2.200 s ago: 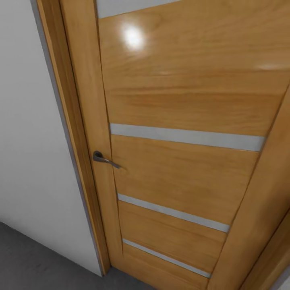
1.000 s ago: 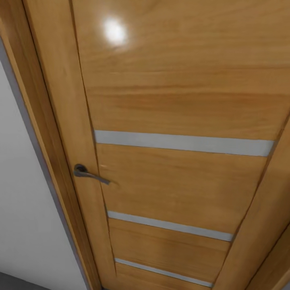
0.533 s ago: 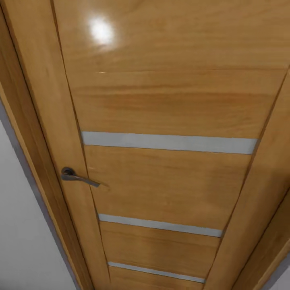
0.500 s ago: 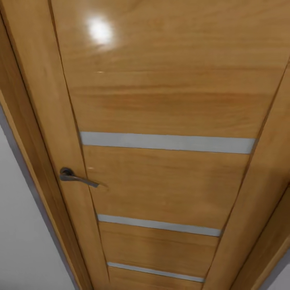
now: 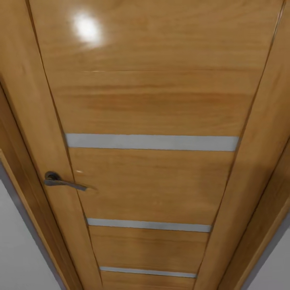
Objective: Move the two storage containers from the living room to the garage. In the garage, place one container on the floor and stack the other container on top of it (either order is fine).
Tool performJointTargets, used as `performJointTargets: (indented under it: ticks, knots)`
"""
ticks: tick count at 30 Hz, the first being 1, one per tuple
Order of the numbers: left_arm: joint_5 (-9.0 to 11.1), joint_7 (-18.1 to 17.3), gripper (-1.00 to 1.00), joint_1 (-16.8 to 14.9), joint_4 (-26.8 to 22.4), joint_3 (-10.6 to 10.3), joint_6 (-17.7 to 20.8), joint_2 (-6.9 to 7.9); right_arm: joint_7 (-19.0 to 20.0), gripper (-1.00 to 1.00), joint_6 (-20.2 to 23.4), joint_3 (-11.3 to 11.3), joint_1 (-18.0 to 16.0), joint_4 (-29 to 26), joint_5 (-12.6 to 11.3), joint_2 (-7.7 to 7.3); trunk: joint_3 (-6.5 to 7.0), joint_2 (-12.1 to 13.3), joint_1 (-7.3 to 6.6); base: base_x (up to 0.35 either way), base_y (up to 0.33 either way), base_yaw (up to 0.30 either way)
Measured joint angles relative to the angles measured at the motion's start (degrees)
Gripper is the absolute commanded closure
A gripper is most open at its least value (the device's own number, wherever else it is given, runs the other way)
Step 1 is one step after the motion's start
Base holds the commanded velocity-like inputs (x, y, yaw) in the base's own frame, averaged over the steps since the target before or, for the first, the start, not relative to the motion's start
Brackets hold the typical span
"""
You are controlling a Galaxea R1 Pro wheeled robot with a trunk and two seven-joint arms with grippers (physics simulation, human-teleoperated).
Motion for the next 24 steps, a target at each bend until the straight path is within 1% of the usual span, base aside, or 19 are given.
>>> performJointTargets:
  ticks: [9,24]
  knots:
    - [0.0,0.0,-1.00,0.0,0.0,0.0,0.0,0.00,0.0,-1.00,0.0,0.0,0.0,0.0,0.0,-0.01,0.00,0.0,0.00,0.097,0.236,-0.002]
    - [0.0,0.0,-1.00,0.0,0.0,0.0,0.0,0.08,0.0,-1.00,0.0,0.0,0.0,0.0,0.0,-0.02,0.00,0.0,0.01,0.005,0.013,0.000]
